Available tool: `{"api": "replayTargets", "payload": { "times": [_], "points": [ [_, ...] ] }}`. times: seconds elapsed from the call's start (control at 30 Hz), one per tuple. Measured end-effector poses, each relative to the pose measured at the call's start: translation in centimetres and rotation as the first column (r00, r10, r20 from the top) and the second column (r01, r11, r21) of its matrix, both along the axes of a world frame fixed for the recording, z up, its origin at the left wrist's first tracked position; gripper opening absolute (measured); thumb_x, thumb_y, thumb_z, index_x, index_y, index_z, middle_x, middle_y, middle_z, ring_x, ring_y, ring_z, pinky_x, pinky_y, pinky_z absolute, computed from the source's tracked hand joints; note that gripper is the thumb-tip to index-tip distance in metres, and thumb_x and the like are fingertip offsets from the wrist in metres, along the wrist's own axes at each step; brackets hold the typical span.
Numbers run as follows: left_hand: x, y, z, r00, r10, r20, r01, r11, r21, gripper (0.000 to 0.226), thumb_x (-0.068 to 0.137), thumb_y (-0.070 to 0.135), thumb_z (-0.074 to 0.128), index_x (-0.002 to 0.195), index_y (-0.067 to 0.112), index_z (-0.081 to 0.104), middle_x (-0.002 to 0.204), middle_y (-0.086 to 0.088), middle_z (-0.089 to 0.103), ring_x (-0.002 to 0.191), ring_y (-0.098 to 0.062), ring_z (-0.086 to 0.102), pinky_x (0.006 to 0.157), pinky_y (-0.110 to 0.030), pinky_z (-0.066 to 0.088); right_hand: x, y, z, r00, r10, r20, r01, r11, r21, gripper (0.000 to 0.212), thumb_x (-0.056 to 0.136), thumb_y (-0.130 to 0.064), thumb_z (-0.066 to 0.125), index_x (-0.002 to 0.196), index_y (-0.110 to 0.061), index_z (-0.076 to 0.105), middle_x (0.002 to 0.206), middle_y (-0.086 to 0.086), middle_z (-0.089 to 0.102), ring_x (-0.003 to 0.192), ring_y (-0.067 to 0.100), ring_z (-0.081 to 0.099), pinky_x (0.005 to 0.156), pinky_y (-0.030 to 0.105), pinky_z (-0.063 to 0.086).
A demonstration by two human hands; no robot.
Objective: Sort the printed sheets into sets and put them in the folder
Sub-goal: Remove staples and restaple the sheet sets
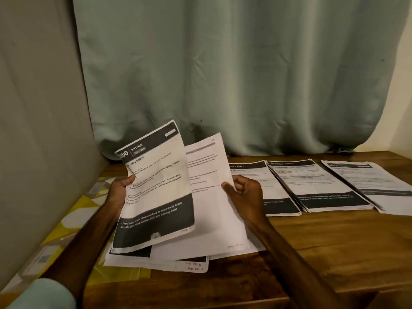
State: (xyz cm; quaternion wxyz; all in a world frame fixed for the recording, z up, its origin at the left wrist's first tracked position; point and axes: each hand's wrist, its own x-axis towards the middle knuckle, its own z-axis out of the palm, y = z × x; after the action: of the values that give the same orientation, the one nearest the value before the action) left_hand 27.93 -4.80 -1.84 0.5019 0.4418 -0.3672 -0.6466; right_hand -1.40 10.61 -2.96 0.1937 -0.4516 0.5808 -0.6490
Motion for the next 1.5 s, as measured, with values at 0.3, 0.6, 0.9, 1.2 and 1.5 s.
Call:
{"api": "replayTargets", "payload": {
  "times": [0.3,0.6,0.9,1.2,1.5],
  "points": [
    [-1.4,1.1,0.2,0.996,-0.09,-0.007,0.09,0.996,0.015,0.024,0.104,0.022,0.051,0.105,0.002,0.064,0.076,-0.016,0.076,0.059,-0.032,0.074,0.044,-0.039,0.058,3.9,-2.0,-0.4,0.997,0.078,0.0,-0.078,0.996,0.054,0.018,0.092,-0.018,0.075,0.109,-0.015,0.078,0.108,-0.007,0.077,0.096,0.01,0.075,0.093,0.042,0.06],
    [-1.0,-0.5,-0.9,0.991,-0.129,0.021,0.128,0.991,0.047,0.028,0.1,0.026,0.056,0.116,0.006,0.068,0.106,-0.019,0.075,0.079,-0.035,0.076,0.068,-0.046,0.063,4.2,-1.5,-1.0,0.987,0.147,0.067,-0.151,0.987,0.059,0.016,0.09,-0.025,0.077,0.103,-0.015,0.079,0.101,-0.007,0.079,0.091,0.013,0.076,0.085,0.044,0.063],
    [-0.8,-1.4,-1.6,0.99,-0.135,0.035,0.135,0.991,0.009,0.023,0.1,0.025,0.058,0.11,0.008,0.069,0.104,-0.017,0.076,0.077,-0.034,0.077,0.071,-0.048,0.063,4.8,-1.1,-1.3,0.965,0.222,0.141,-0.226,0.974,0.016,0.021,0.089,-0.028,0.078,0.107,-0.017,0.077,0.107,-0.004,0.078,0.098,0.02,0.076,0.086,0.053,0.061],
    [-0.4,-2.3,-2.2,0.968,-0.202,0.149,0.212,0.975,-0.058,0.037,0.097,0.014,0.063,0.132,0.005,0.06,0.125,-0.023,0.069,0.1,-0.041,0.072,0.097,-0.061,0.053,5.1,-1.3,-1.7,0.976,0.201,0.083,-0.203,0.979,0.015,0.024,0.086,-0.038,0.078,0.1,-0.017,0.078,0.103,-0.006,0.079,0.095,0.019,0.076,0.085,0.054,0.061],
    [-0.9,-2.2,-2.2,0.975,-0.165,0.149,0.191,0.966,-0.176,0.039,0.096,0.002,0.061,0.133,0.013,0.057,0.109,-0.013,0.076,0.086,-0.033,0.076,0.074,-0.049,0.062,4.6,-0.8,-1.3,0.968,0.228,0.103,-0.23,0.973,0.002,0.039,0.084,-0.044,0.079,0.112,-0.017,0.076,0.114,-0.003,0.077,0.102,0.021,0.075,0.088,0.053,0.06]
  ]
}}
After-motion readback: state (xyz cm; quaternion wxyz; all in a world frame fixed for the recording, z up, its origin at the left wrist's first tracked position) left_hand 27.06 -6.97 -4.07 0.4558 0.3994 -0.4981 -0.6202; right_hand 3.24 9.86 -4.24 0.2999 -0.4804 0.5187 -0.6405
